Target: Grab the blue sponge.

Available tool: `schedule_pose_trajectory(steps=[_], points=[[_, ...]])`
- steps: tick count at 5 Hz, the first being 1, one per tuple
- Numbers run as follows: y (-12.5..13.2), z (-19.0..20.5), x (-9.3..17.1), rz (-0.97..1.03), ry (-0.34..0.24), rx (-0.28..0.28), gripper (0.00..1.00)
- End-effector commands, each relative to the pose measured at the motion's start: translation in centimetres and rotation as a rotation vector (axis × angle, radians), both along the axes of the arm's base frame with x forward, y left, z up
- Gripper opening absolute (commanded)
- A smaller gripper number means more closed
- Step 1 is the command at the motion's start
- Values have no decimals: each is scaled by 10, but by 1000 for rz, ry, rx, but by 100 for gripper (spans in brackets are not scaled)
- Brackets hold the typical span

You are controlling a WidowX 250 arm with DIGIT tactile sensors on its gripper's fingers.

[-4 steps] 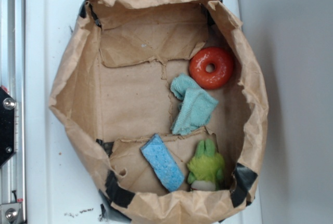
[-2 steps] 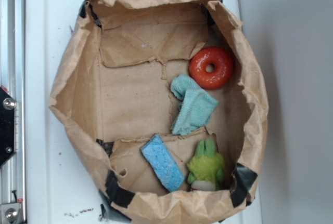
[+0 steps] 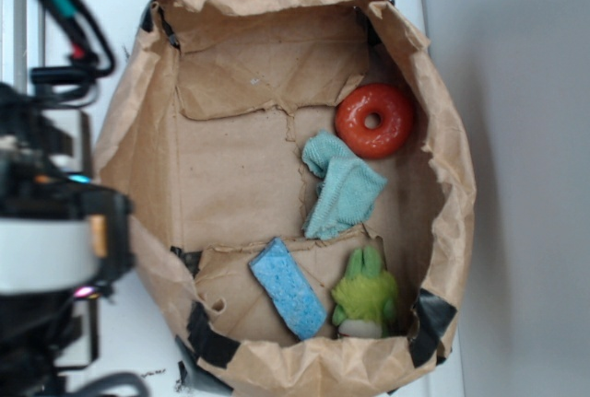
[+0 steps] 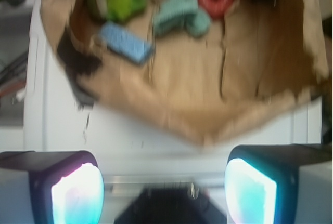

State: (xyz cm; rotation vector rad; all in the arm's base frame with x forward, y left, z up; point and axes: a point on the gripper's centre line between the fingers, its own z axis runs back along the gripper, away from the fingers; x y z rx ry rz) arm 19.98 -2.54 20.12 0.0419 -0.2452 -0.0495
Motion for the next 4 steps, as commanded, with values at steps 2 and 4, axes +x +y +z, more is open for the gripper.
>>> schedule_pose_trajectory(steps=[2,4], points=[[28,-14,67,-131,-174,-11,100],[25,-55,98,-84,-77,69,100]])
